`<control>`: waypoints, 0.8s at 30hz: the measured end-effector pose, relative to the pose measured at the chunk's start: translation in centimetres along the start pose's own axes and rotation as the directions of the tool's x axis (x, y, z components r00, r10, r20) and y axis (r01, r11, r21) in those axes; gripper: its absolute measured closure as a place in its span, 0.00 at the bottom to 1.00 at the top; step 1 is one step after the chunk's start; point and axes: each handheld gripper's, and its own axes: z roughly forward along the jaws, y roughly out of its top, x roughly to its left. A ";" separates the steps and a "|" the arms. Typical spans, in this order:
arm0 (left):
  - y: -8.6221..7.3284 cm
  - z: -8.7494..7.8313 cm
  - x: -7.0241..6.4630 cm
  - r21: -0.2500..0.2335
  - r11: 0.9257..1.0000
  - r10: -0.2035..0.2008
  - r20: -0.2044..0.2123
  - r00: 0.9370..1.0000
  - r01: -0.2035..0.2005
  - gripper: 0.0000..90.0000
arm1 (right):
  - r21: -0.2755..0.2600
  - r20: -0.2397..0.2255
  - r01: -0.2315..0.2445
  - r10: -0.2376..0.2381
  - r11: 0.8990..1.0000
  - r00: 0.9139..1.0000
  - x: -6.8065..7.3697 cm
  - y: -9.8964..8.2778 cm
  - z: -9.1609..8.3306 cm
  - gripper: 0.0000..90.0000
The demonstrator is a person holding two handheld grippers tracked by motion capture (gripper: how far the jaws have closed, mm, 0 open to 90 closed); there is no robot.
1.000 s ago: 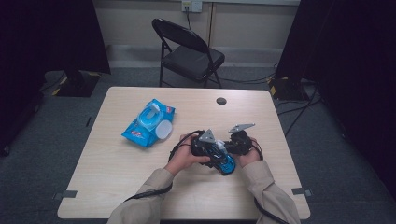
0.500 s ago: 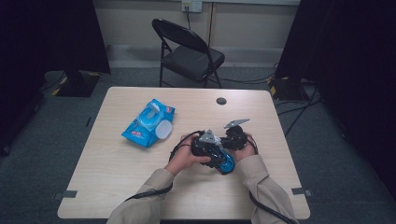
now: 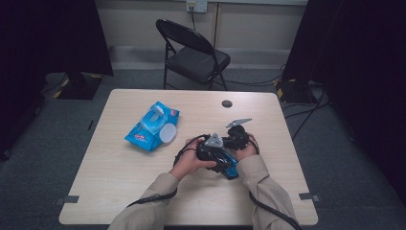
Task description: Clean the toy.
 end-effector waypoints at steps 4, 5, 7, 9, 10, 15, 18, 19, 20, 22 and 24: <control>0.0 0.0 0.0 0.002 1.000 0.003 0.001 1.000 -0.003 0.15 | -0.001 -0.013 -0.014 0.014 1.000 1.000 -0.2 0.2 0.3 0.90; 0.0 0.0 0.0 0.003 1.000 0.005 0.000 1.000 -0.005 0.15 | -0.003 -0.017 -0.015 0.015 1.000 1.000 -0.3 0.3 0.4 0.90; 0.0 0.0 0.0 0.004 1.000 0.006 0.000 1.000 -0.006 0.15 | -0.003 -0.019 -0.016 0.015 1.000 1.000 -0.4 0.4 0.4 0.90; 0.0 0.0 0.0 0.002 1.000 0.003 0.000 1.000 -0.003 0.15 | 0.001 -0.016 -0.009 0.009 1.000 1.000 -0.3 0.5 0.5 0.90; 0.0 0.0 0.0 0.000 1.000 0.004 0.000 1.000 -0.004 0.15 | 0.002 -0.015 -0.007 0.007 1.000 1.000 -0.3 0.6 0.5 0.90; 0.1 0.0 0.0 0.006 1.000 0.017 0.001 1.000 -0.017 0.15 | 0.009 0.022 0.001 -0.001 1.000 1.000 -0.7 0.1 -0.4 0.90; 0.2 0.0 -0.1 0.017 1.000 0.017 0.001 1.000 -0.017 0.15 | -0.003 0.031 -0.014 0.014 1.000 0.999 -1.2 -0.5 -1.5 0.90; 0.2 0.0 0.0 0.019 1.000 0.018 0.002 1.000 -0.018 0.15 | -0.012 0.029 -0.016 0.016 1.000 0.999 -1.4 -0.8 -2.1 0.90; 0.2 0.0 -0.1 0.019 1.000 0.017 0.002 1.000 -0.017 0.14 | -0.015 0.031 -0.014 0.015 1.000 0.999 -1.4 -1.0 -2.4 0.90; 0.2 0.0 -0.1 0.017 1.000 0.016 0.002 1.000 -0.016 0.14 | -0.022 0.037 -0.014 0.014 1.000 0.999 -1.6 -1.6 -3.4 0.90; 0.2 0.0 0.0 0.016 1.000 0.018 0.003 1.000 -0.018 0.14 | -0.043 0.030 -0.030 0.031 0.999 0.999 -1.7 -2.2 -4.5 0.90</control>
